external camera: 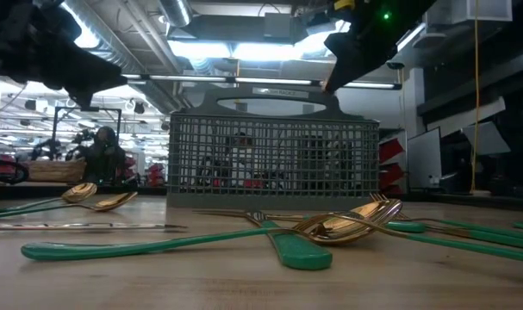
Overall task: Sort silverware
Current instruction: Put the green fork in the gray silverware basket, then put the green spoon in the gray silverware basket
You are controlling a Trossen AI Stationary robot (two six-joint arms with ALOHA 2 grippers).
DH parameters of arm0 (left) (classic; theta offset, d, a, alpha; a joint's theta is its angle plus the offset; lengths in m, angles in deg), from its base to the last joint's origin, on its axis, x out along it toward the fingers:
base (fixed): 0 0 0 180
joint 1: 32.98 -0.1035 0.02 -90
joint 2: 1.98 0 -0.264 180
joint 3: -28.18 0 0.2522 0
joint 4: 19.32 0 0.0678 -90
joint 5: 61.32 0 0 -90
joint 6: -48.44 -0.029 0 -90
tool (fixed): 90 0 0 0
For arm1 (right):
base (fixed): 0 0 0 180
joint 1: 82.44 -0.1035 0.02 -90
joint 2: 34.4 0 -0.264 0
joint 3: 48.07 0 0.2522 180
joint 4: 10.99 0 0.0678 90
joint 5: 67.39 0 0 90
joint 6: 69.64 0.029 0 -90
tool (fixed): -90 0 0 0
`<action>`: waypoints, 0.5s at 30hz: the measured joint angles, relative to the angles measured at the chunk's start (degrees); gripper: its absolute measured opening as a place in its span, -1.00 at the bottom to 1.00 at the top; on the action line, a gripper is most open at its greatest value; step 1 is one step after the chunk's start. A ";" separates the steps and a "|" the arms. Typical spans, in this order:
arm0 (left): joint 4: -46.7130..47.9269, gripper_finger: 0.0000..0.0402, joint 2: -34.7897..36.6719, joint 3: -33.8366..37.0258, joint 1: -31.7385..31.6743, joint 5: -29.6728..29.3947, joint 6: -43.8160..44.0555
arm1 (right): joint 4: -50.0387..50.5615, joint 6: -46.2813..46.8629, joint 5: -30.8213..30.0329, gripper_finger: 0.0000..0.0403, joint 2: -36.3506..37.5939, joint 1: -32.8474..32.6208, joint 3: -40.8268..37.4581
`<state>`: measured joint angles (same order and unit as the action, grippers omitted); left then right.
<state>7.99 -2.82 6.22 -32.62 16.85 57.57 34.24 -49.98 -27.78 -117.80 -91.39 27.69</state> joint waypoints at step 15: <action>20.01 -0.39 -12.78 -11.60 0.09 7.69 32.04 | 2.32 -13.70 3.97 -0.44 0.31 -0.02 1.39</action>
<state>28.00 -15.60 -5.38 -32.53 24.54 89.60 36.56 -63.68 -23.81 -117.49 -91.42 29.08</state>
